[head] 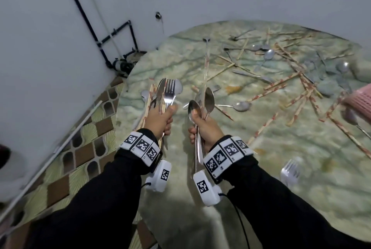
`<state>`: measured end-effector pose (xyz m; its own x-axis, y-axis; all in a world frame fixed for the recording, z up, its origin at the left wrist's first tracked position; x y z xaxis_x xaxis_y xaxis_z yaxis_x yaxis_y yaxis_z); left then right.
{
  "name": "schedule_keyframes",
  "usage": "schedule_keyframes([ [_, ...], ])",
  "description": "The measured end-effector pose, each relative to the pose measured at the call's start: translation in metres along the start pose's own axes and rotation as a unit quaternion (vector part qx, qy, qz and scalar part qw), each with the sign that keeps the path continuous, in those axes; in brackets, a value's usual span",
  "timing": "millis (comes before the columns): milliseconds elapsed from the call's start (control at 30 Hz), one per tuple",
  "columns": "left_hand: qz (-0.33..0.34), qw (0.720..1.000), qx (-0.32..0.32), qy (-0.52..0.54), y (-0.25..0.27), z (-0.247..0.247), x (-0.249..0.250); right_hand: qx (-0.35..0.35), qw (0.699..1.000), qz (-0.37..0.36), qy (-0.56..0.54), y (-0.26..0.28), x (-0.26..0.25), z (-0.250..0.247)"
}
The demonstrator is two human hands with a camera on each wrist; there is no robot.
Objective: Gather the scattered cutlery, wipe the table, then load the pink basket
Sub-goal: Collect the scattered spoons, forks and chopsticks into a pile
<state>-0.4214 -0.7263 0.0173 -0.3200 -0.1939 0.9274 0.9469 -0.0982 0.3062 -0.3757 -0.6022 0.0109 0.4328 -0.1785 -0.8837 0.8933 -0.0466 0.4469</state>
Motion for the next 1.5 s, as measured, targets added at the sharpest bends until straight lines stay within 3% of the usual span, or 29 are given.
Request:
schedule_keyframes([
  [200,0.032,0.998,0.023,0.049,-0.031,-0.025,0.029,-0.077,0.997,0.02,0.019,-0.022,0.009,0.036],
  [367,0.07,0.996,-0.01,0.056,-0.048,-0.025,0.06,-0.178,0.983,0.041,0.033,-0.026,0.013,0.053],
  [533,0.08,0.995,-0.031,0.052,-0.064,-0.019,0.071,-0.207,0.977,0.046,0.035,-0.029,0.014,0.058],
  [1033,0.037,0.993,-0.111,-0.024,-0.079,-0.002,0.059,-0.15,0.987,-0.012,0.049,-0.045,0.003,0.045],
  [1267,0.048,0.997,-0.05,-0.022,-0.09,-0.023,0.058,-0.096,0.994,0.05,0.017,-0.058,0.009,0.046],
  [1400,0.012,0.998,0.039,-0.057,-0.103,-0.056,0.051,-0.008,0.997,0.073,0.024,-0.077,0.008,0.04],
  [1500,-0.023,0.995,0.079,-0.053,-0.112,-0.079,0.041,0.02,0.994,0.111,0.01,-0.094,0.006,0.043],
])
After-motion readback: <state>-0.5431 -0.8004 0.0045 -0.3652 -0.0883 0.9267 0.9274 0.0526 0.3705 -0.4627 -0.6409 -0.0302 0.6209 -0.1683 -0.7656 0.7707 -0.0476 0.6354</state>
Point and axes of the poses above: each hand's wrist, its own y-axis away from the middle knuckle, its own z-axis out of the palm, x = y × z, the point moved 5 cm from there along -y, towards the middle knuckle, and after that the axes turned 10 degrees about y, right-handed, at the moved point
